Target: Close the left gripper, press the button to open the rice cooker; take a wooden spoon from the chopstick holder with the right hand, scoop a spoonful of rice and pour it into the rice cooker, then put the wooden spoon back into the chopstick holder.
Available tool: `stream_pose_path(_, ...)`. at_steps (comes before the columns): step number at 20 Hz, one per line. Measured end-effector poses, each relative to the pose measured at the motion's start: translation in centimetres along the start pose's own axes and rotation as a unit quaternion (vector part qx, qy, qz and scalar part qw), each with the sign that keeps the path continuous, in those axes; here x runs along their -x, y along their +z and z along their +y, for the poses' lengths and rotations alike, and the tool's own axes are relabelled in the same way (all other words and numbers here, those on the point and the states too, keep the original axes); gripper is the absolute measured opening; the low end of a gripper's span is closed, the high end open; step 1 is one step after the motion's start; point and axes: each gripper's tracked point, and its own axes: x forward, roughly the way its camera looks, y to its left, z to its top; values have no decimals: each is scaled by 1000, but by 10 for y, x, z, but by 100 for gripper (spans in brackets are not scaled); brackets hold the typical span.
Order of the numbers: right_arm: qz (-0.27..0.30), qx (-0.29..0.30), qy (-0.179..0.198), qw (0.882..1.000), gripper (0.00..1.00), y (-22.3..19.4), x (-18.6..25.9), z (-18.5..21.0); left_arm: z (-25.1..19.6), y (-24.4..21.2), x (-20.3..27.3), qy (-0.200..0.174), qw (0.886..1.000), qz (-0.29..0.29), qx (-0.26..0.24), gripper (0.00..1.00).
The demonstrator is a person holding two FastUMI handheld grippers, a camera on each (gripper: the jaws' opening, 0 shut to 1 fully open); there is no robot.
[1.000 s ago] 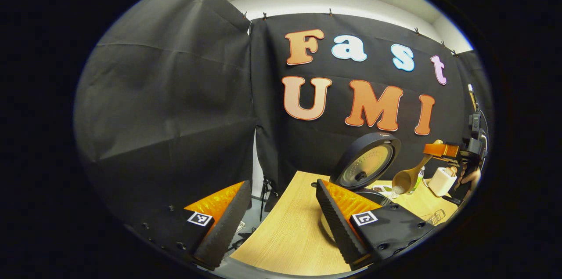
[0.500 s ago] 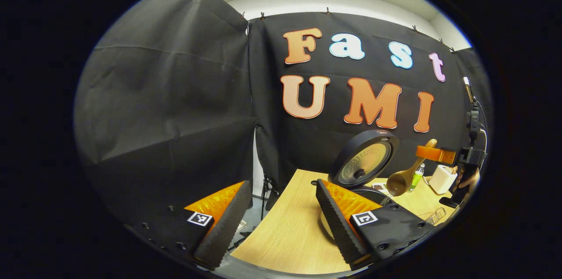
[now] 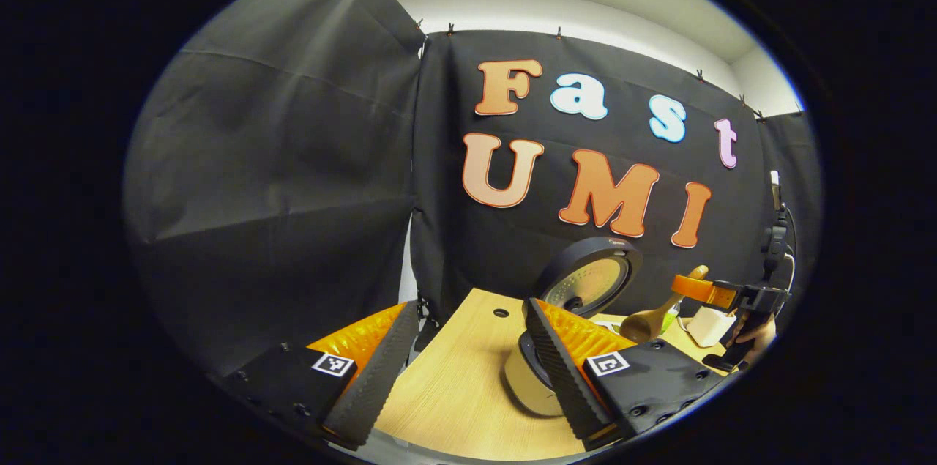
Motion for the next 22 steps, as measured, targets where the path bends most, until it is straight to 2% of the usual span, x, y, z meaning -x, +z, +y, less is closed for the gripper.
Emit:
stream_pose_path(1, -3, -2, -6, 1000, 18, 4, 6, -11, 1, 3, -1, 3, 1000, -1, -4, 98)
stream_pose_path(2, -7, -5, -12, 1000, 13, 8, 13, -21, 3, 5, -1, 6, 1000, -4, -6, 98)
stream_pose_path(5, -13, -17, -39, 999, 13, 17, 39, -59, 0, 9, -4, 5, 1000, -7, -3, 98)
stream_pose_path(10, -13, -19, -113, 993, 13, 19, 95, -135, -12, 14, -10, 3, 1000, -16, -23, 98)
stream_pose_path(17, 6, -48, -200, 979, 13, -13, 173, -220, -47, 12, -22, -23, 999, -14, -35, 100)
stream_pose_path(21, 17, -78, -234, 969, 13, -41, 190, -254, -63, 9, -23, -29, 999, -6, -37, 97)
stream_pose_path(22, 20, -87, -234, 968, 13, -48, 191, -257, -66, 9, -22, -28, 999, -7, -39, 100)
